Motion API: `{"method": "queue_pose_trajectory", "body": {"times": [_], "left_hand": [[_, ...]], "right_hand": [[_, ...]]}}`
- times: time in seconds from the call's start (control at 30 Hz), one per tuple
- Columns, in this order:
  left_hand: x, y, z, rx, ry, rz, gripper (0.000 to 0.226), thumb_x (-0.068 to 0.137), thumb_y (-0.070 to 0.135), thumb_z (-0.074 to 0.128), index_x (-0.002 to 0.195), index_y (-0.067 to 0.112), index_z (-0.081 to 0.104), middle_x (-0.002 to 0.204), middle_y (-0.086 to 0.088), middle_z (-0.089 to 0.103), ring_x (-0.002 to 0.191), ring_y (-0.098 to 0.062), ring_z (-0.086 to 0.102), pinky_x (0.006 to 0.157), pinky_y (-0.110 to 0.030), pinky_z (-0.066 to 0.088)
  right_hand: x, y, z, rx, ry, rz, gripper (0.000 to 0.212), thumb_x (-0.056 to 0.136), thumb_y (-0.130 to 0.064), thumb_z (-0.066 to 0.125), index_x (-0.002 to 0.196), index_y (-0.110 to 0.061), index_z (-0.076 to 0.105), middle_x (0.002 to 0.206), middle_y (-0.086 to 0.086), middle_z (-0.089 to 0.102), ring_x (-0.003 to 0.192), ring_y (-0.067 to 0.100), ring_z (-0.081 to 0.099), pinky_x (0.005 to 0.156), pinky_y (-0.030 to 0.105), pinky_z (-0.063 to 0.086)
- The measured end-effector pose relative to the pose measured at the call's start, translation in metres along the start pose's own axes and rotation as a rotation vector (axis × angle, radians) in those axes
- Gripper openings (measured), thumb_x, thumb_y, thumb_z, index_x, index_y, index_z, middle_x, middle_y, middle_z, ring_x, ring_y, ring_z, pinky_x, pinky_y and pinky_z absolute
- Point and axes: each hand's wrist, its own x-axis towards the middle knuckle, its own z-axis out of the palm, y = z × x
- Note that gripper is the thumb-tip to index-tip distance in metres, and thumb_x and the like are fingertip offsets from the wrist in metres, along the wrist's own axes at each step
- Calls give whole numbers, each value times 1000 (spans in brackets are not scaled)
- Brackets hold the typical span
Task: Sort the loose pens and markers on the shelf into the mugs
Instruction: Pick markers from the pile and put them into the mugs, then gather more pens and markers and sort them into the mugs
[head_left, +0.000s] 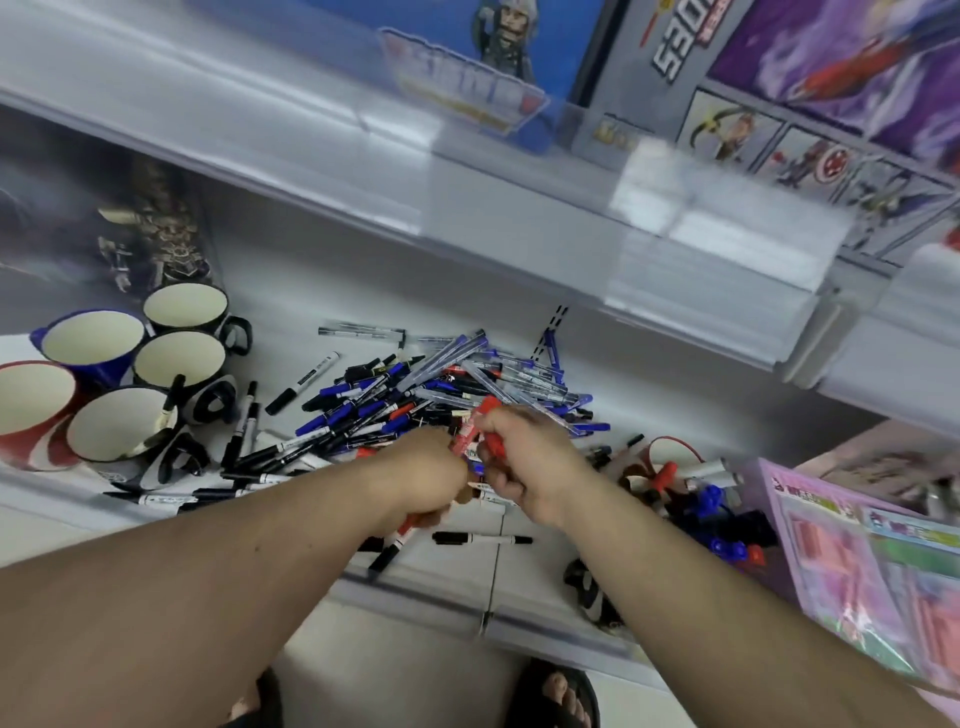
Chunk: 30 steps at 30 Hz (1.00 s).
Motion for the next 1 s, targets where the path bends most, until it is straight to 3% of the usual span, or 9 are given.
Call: {"method": "queue_pose_trajectory", "body": {"times": [0.1, 0.2, 0.4, 0.5, 0.67, 0.77, 0.83, 0.93, 1.0], "left_hand": [[2, -2, -11, -377, 137, -134, 18, 95, 17, 53, 81, 6, 59, 58, -6, 54, 43, -17, 37, 47, -24, 32], [-3, 5, -15, -626, -4, -163, 32, 90, 49, 60, 81, 19, 64, 69, -3, 61, 59, -20, 52, 58, -29, 41], [-7, 1, -17, -609, 59, -92, 26, 91, 43, 65, 84, 18, 65, 82, -10, 68, 71, -24, 63, 71, -34, 50], [-9, -3, -21, -514, 179, -38, 26, 93, 42, 63, 90, 16, 61, 85, -6, 62, 75, -21, 59, 82, -40, 53], [-22, -5, -25, -527, 68, -16, 23, 97, 33, 58, 101, 10, 55, 67, -3, 60, 55, -18, 62, 58, -33, 54], [-25, -2, -31, -571, 89, -12, 22, 99, 30, 56, 106, 10, 55, 67, -5, 63, 59, -22, 65, 61, -36, 56], [-24, -1, -34, -585, 129, -10, 20, 98, 31, 57, 103, 11, 56, 66, -5, 61, 60, -22, 65, 64, -37, 56], [-27, -1, -31, -570, 139, -18, 17, 99, 31, 56, 97, 13, 55, 65, -4, 58, 57, -19, 59, 64, -37, 57], [-27, -1, -29, -532, 152, -28, 20, 99, 31, 55, 92, 12, 55, 66, -4, 56, 55, -17, 56, 62, -35, 57]], "right_hand": [[-15, 17, 15, -296, 204, -322, 23, 93, -10, 51, 113, -19, 57, 77, -5, 59, 52, 8, 47, 48, 21, 36], [-32, 32, 34, -342, 84, -409, 53, 87, -13, 51, 133, -37, 37, 85, -4, 67, 57, 10, 58, 53, 27, 46], [-25, 36, 37, -236, -65, -501, 20, 88, -33, 51, 107, -35, 57, 80, -19, 64, 75, 1, 58, 69, 20, 45], [17, 34, 14, -189, 168, -404, 19, 97, -31, 55, 114, -25, 60, 82, -9, 61, 73, 8, 55, 61, 19, 42], [130, 38, -59, -152, 541, 191, 65, 91, -44, 59, 142, -8, 39, 108, 12, 60, 93, 27, 58, 83, 37, 51], [152, 41, -88, -243, 532, 320, 46, 97, -40, 54, 123, -2, 49, 82, 9, 53, 65, 20, 51, 57, 30, 42], [168, 45, -99, -271, 519, 325, 38, 101, -39, 49, 109, -2, 53, 79, 10, 47, 61, 20, 43, 60, 31, 39], [181, 51, -96, -179, 467, 341, 63, 100, -50, 44, 139, 0, 46, 125, 20, 53, 75, 26, 49, 79, 37, 40], [180, 54, -85, -165, 485, 348, 85, 92, -62, 50, 153, -7, 25, 152, 19, 33, 116, 36, 51, 101, 42, 39]]}}
